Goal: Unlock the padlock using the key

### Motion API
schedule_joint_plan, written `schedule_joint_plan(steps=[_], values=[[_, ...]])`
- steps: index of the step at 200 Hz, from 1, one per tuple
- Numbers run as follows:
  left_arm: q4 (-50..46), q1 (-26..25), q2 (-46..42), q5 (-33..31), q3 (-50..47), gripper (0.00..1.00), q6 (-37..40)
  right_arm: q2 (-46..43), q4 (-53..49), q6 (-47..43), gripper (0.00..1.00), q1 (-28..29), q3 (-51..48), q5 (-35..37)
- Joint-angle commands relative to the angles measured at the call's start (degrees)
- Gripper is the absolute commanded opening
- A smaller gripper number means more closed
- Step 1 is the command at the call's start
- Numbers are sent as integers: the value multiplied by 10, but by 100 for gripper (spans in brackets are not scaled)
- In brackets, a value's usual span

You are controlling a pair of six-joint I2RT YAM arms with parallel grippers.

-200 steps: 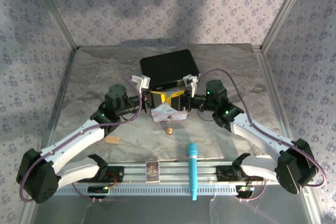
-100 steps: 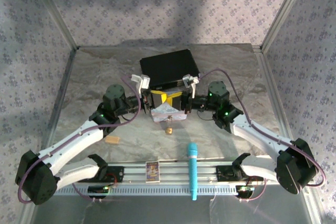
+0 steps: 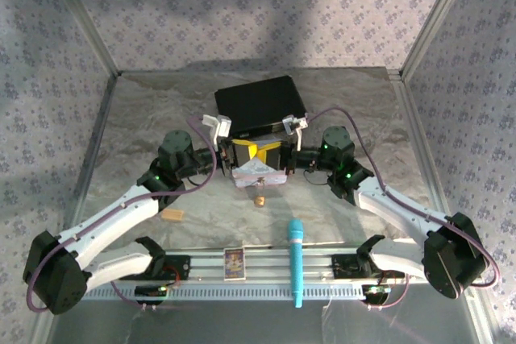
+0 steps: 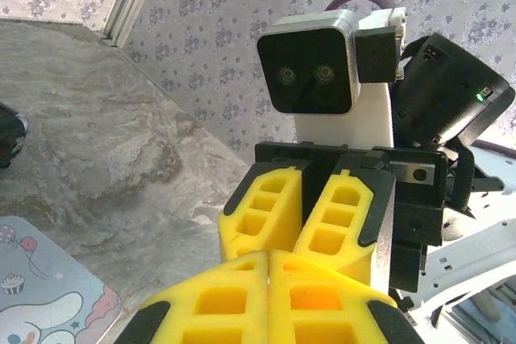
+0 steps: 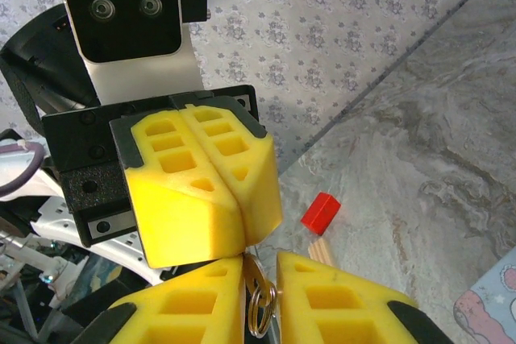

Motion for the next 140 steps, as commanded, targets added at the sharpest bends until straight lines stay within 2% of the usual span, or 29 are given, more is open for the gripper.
schedule_joint_plan(steps=[1,51,140], values=[[30,-10,-18,24,16,0,7,-6,3,13,19,-10,-7,17],[30,-15,-20,18,12,0,5,-7,44,37,15,-15,-23,21],[33,-18,-15,9,8,0,1,-2,55,38,10,-5,-20,14]])
